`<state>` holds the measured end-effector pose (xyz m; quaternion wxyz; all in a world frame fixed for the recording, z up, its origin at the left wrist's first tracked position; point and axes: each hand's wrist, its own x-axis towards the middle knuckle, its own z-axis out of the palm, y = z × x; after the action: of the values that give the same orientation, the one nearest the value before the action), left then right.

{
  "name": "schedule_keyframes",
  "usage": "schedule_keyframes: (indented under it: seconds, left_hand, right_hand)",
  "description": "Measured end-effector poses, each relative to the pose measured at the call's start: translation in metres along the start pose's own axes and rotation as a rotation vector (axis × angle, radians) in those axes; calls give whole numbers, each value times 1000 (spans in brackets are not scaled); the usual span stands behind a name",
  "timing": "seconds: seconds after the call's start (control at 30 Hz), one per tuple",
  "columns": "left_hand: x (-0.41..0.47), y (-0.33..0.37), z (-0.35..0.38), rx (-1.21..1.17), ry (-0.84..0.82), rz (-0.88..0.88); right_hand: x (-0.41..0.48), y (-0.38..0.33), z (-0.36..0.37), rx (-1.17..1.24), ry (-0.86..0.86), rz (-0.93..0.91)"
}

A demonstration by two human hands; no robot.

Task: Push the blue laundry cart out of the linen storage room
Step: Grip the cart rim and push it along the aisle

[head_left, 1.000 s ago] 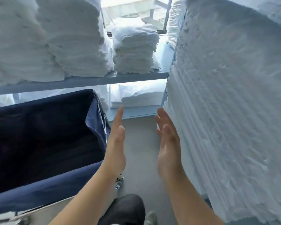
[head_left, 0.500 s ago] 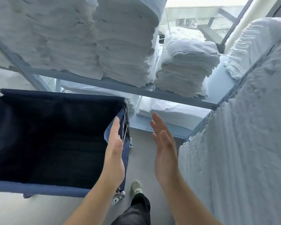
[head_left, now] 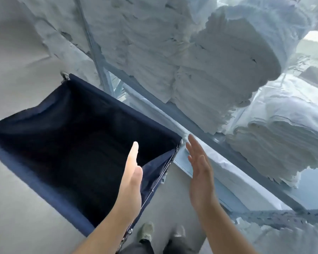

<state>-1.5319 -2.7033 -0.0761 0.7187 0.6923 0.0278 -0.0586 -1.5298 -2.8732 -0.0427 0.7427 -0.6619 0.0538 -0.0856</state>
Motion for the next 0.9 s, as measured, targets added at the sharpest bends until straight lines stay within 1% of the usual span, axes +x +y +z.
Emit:
schedule_keyframes:
  seconds: [0.07, 0.13, 0.2, 0.3, 0.4, 0.5, 0.57, 0.63, 0.73, 0.8, 0.9]
  left_hand:
    - [0, -4, -5, 41, 30, 6]
    - [-2, -12, -8, 134, 120, 46]
    - [-6, -22, -10, 229, 231, 69]
    - [-17, -49, -9, 410, 428, 23]
    - [-33, -87, -3, 618, 614, -130]
    - [-57, -128, 8, 789, 757, -359]
    - [-71, -151, 14, 879, 809, -508]
    - [-83, -167, 18, 897, 836, -643]
    - [-96, -180, 21, 967, 810, -813]
    - [-103, -184, 22, 994, 802, -866]
    - [-98, -189, 11, 1048, 802, -882]
  right_hand:
    - [14, 11, -4, -52, -48, -26]
    - [29, 25, -8, -168, -160, -66]
    - [48, 40, -15, -345, -280, -123]
    - [82, 68, -32, -643, -458, -224]
    - [122, 94, -53, -875, -640, -343]
    - [164, 117, -76, -1032, -816, -442]
    - [191, 133, -86, -1134, -907, -495]
    - [212, 148, -91, -1232, -982, -520]
    - [232, 166, -96, -1403, -1061, -492]
    - [238, 174, -97, -1459, -1062, -474]
    - [245, 187, -88, -1460, -1076, -496]
